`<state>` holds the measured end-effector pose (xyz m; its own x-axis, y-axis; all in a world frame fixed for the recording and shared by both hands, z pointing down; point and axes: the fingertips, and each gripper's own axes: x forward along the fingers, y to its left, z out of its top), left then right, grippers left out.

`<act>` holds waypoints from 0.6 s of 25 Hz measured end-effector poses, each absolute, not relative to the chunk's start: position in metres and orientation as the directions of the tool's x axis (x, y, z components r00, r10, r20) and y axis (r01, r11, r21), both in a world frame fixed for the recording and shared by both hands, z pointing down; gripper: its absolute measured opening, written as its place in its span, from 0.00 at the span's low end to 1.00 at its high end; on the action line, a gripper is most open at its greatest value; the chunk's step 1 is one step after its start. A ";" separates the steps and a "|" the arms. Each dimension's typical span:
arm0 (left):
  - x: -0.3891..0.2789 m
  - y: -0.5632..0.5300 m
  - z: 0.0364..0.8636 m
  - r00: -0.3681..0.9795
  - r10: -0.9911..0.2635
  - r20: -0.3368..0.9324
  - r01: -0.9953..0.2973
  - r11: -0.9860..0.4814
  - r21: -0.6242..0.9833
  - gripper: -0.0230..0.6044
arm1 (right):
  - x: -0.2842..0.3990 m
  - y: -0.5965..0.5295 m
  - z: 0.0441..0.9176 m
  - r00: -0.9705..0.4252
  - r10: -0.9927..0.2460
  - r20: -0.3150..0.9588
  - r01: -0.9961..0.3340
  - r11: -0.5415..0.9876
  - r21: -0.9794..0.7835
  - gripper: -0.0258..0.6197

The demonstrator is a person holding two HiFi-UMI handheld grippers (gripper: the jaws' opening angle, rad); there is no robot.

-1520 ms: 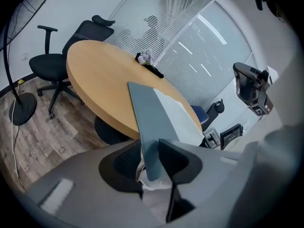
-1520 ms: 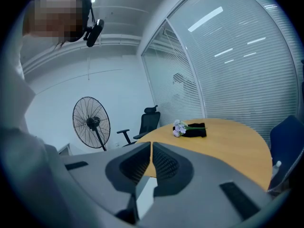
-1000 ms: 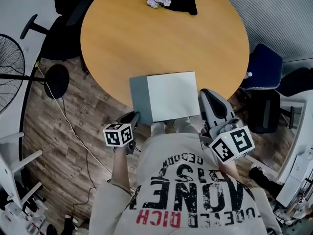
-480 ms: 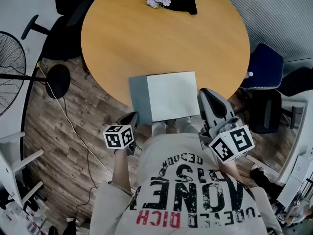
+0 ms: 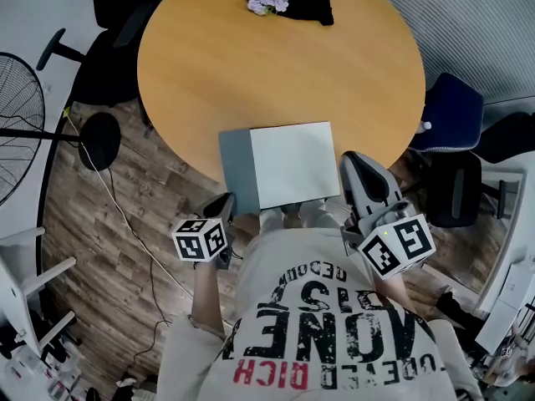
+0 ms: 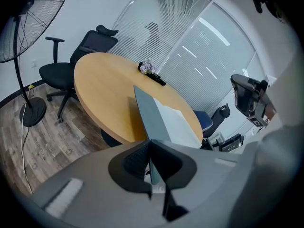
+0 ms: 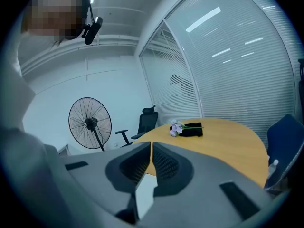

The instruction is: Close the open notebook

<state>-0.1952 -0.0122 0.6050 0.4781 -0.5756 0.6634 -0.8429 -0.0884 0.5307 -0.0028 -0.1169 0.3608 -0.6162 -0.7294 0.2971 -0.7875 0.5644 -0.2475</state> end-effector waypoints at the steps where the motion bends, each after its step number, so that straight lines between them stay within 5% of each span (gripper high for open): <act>1: -0.195 -0.013 0.602 0.475 -0.578 0.663 -0.846 -0.093 0.525 0.07 | -0.003 -0.116 0.361 -0.616 -0.730 0.296 -0.788 0.564 -0.248 0.07; 15: -0.182 -0.017 0.565 0.462 -0.626 0.628 -0.864 -0.159 0.477 0.07 | 0.011 -0.104 0.352 -0.627 -0.738 0.250 -0.778 0.573 -0.258 0.07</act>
<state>-0.1815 -0.0174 0.5652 0.4616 -0.6262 0.6284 -0.8645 -0.1587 0.4769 0.0112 -0.1045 0.3522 -0.6266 -0.7381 0.2501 -0.7779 0.5730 -0.2577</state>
